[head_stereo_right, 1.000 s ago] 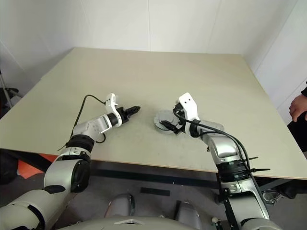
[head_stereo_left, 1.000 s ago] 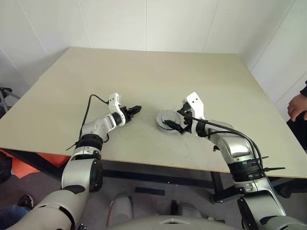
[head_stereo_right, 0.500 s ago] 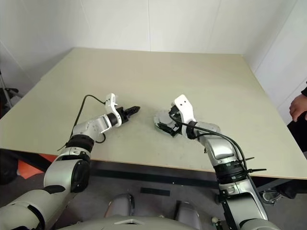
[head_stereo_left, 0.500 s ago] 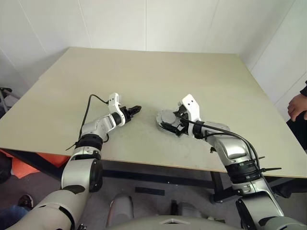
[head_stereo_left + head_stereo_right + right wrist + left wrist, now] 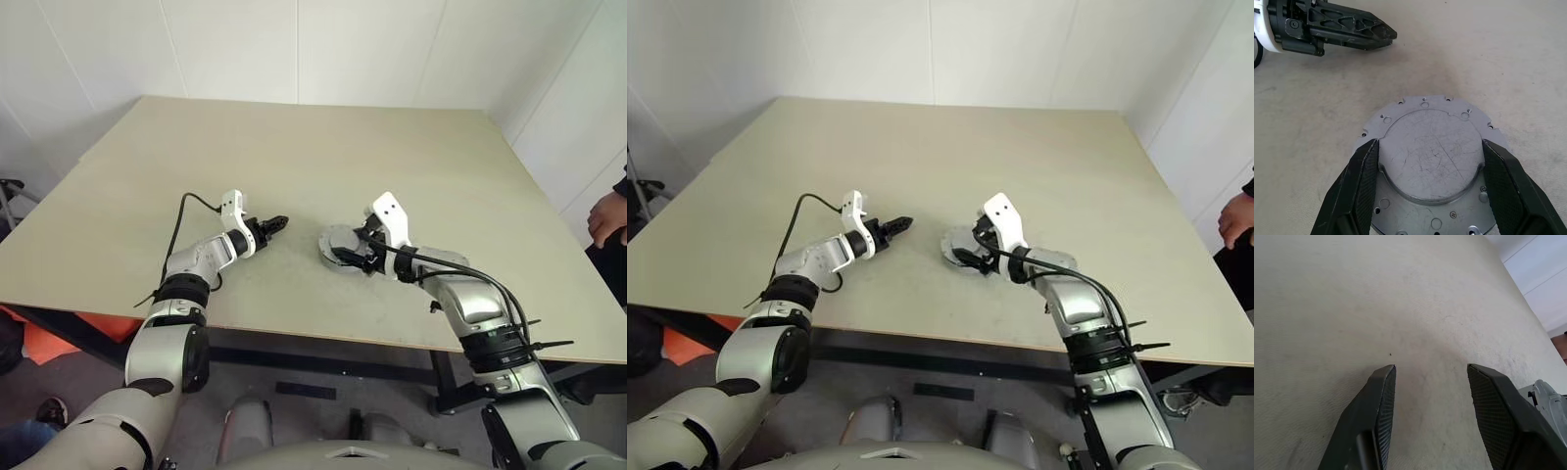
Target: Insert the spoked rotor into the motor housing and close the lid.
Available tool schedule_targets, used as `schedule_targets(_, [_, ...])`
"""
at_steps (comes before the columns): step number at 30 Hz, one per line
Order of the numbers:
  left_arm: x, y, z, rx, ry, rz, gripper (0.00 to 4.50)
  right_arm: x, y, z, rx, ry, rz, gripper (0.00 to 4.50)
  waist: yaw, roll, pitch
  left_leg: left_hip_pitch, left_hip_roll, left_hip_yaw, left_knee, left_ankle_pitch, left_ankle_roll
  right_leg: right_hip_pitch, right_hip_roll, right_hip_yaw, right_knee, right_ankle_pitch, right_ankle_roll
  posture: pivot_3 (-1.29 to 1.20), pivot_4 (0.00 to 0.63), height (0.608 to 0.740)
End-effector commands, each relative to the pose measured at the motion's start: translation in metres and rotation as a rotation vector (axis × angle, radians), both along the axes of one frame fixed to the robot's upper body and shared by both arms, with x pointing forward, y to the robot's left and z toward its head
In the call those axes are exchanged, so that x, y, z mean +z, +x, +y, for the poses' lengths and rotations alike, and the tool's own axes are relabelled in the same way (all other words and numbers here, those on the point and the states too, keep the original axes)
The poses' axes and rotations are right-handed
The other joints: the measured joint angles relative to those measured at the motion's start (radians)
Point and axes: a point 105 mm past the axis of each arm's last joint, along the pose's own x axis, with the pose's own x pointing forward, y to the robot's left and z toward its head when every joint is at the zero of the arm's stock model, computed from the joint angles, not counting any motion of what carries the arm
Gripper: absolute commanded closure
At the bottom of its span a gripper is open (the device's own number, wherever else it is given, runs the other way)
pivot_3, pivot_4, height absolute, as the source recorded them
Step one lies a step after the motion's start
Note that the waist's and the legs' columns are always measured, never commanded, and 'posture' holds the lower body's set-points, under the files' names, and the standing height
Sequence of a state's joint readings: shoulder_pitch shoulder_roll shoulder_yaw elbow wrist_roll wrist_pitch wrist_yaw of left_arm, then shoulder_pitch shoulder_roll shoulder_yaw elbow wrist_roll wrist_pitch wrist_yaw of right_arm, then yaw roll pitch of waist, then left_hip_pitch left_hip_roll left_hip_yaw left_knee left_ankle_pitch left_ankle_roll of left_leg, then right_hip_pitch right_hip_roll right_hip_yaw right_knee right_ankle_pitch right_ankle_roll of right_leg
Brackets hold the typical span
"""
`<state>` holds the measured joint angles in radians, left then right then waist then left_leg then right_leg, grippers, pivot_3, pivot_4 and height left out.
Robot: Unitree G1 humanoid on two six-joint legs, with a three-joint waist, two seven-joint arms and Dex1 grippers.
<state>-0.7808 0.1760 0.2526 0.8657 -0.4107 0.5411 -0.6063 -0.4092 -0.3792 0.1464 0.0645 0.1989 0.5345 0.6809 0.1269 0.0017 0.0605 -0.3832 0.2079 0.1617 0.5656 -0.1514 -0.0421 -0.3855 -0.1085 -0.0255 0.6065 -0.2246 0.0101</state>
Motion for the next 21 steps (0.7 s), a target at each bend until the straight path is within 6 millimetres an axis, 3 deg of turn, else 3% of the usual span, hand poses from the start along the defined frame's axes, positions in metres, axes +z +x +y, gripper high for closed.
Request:
schedule_targets(1, [0.013,0.005,0.002,0.002,-0.001,-0.054,2.05,0.017,0.0,-0.002,0.014,0.023,-0.055,1.37,0.0,0.0,0.0,0.0,0.0,0.0,0.0,0.0,0.0,0.0,0.0,0.0,0.0,0.0,0.0,0.0,0.0,0.74])
schedule_targets(8, [0.013,0.004,0.001,-0.003,-0.001,-0.053,2.05,0.015,-0.001,-0.005,0.026,-0.01,-0.051,1.37,0.001,0.0,0.0,0.0,0.0,0.0,0.0,0.0,0.0,0.0,0.0,0.0,0.0,0.0,0.0,0.0,0.0,0.74])
schedule_targets(21, [0.014,0.005,0.001,-0.001,0.002,-0.053,2.05,-0.008,0.007,-0.02,-0.042,-0.128,-0.009,1.37,0.001,0.0,0.0,0.002,0.0,0.0,0.001,-0.001,0.001,0.002,0.0,0.0,0.0,0.0,0.0,0.0,0.0,0.74])
